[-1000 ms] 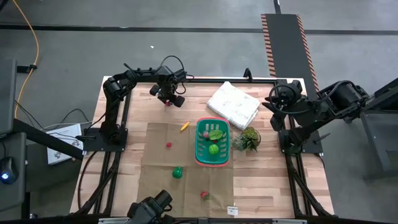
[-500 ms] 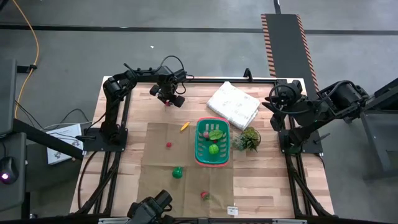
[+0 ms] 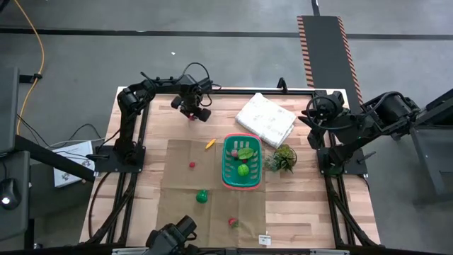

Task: Pick and placing Produce into tupperware
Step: Put the red cherry into the blue basket

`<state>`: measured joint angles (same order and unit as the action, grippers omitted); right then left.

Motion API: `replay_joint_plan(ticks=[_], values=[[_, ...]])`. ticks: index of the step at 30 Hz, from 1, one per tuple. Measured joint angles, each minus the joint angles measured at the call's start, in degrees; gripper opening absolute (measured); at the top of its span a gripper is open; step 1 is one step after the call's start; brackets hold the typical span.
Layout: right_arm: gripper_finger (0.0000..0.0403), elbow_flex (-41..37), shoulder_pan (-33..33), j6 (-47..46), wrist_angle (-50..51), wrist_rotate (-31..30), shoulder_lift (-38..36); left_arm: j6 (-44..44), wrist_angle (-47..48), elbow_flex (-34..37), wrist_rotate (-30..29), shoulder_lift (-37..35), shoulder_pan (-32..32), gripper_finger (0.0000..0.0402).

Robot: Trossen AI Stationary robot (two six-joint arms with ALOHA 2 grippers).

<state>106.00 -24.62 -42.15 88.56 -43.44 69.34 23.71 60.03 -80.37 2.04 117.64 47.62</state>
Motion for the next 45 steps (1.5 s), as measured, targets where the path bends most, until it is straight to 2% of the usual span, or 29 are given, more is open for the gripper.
replay_joint_plan(ticks=[6,12,16,25,31,36,41,45], values=[[0.0089,0.0,0.0,0.0,0.0,0.0,0.0,-1.5,1.5,-4.3,0.6,0.0,0.0,0.0101],[0.0089,0.0,0.0,0.0,0.0,0.0,0.0,-5.6,5.6,-12.6,1.5,0.0,0.0,0.0103],[0.0089,0.0,0.0,0.0,0.0,-0.1,0.0,-9.1,8.8,-20.1,4.9,0.0,-0.1,0.0108],[0.0089,0.0,0.0,0.2,0.3,-0.7,0.0,-11.9,12.3,-37.6,17.4,0.0,-2.3,0.0101],[0.0089,0.0,0.0,-0.4,1.5,-0.8,-0.1,-13.1,15.3,-47.6,18.6,0.0,-8.5,0.0106],[0.0089,0.0,0.0,-0.4,1.5,-0.9,-0.1,-13.4,15.5,-52.7,18.1,0.0,-15.2,0.0103],[0.0089,0.0,0.0,-0.3,1.5,-0.9,-0.1,-13.4,14.5,-53.7,16.1,0.0,-22.6,0.0107],[0.0089,0.0,0.0,0.4,1.5,-0.9,-0.1,-14.3,13.7,-53.7,11.6,0.0,-28.1,0.0105]])
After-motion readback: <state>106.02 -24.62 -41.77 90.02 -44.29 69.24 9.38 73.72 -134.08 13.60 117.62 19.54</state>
